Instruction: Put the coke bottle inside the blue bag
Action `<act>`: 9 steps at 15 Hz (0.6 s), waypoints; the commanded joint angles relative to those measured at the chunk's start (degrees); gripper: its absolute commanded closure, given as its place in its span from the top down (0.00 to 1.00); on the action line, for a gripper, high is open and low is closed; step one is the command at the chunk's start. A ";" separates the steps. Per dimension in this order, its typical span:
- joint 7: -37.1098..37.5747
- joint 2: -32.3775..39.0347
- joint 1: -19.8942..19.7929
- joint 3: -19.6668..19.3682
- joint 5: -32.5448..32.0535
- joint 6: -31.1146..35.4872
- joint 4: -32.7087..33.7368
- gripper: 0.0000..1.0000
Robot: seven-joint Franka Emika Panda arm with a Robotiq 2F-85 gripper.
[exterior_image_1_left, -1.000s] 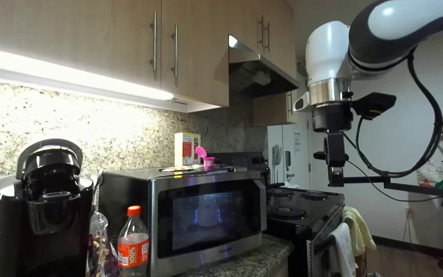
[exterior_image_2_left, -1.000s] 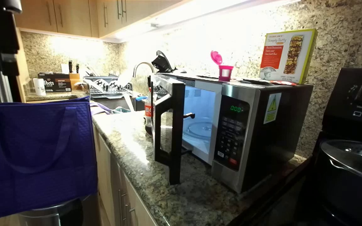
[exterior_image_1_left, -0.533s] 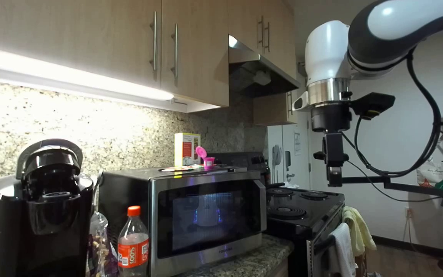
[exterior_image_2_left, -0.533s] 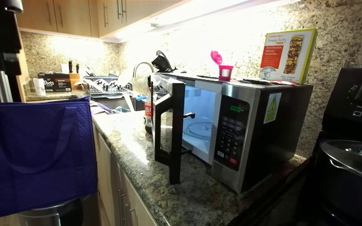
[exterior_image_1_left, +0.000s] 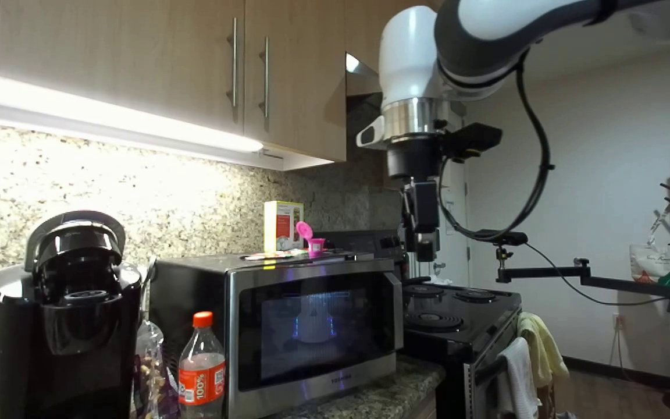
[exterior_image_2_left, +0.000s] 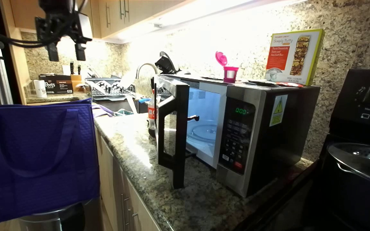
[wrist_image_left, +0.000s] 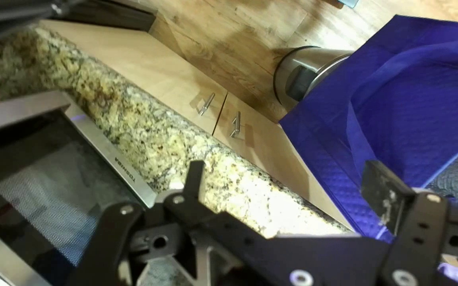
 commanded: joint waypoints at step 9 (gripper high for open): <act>-16.06 24.55 0.38 3.30 -3.00 -2.69 25.87 1.00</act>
